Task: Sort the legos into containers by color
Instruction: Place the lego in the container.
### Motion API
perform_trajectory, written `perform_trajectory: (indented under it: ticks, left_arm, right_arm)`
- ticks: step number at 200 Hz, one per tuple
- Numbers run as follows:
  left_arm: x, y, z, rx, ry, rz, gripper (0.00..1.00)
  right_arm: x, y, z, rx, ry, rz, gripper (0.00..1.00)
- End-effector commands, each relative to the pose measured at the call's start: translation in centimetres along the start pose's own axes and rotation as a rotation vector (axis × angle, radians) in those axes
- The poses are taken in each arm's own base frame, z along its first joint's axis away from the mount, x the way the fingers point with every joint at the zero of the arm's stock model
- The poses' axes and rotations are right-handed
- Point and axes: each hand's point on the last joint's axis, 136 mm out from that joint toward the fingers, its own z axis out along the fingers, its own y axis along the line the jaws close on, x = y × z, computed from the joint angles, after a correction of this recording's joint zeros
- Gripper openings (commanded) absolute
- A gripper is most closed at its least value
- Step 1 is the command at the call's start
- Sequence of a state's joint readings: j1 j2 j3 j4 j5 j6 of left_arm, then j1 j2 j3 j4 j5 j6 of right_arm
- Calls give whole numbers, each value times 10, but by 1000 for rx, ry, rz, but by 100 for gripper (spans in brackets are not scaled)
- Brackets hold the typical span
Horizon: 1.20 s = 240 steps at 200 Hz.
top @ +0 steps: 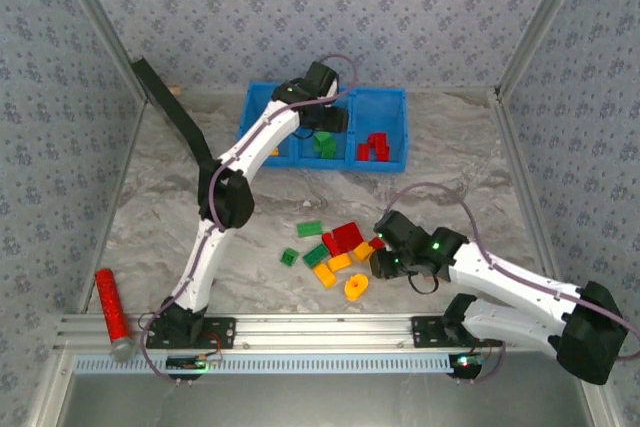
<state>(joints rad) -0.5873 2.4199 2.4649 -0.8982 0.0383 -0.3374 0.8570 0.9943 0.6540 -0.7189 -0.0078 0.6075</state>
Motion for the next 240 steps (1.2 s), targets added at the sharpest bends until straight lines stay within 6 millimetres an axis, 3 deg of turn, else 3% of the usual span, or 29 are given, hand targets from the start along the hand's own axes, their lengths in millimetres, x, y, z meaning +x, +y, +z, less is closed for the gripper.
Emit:
perform_trajectory:
  ticks: [1,27,57,69,106,143,177,209,240]
  left_arm:
    - [-27,-12,-75,65,-82,49,66]
    - [-33,-4,-137,65,-145,67,66]
    - [-15,29,-198,34,-199,26,67]
    - [2,47,-217,9,-207,-2,68]
    - [88,97,-256,-84,-172,-100,70]
    - [178,111,-259,-94,-62,-181,70]
    - [240,111,-248,-54,33,-242,71]
    - [279,100,-238,-2,112,-268,72]
    - [310,93,-227,1,180,-276,71]
  right_arm:
    - [-26,10,-25,-20,-24,-32,33]
    - [-80,21,-40,-2,-76,-97,33]
    - [-169,48,-55,-9,-200,-188,33]
    - [-203,59,-59,-12,-245,-220,33]
    - [-303,97,-51,-23,-358,-318,33]
    - [-373,127,-18,-25,-420,-395,33]
    - [-416,146,14,-43,-489,-445,33]
    - [-434,161,54,-70,-543,-507,33]
    - [-431,173,94,-58,-550,-598,33]
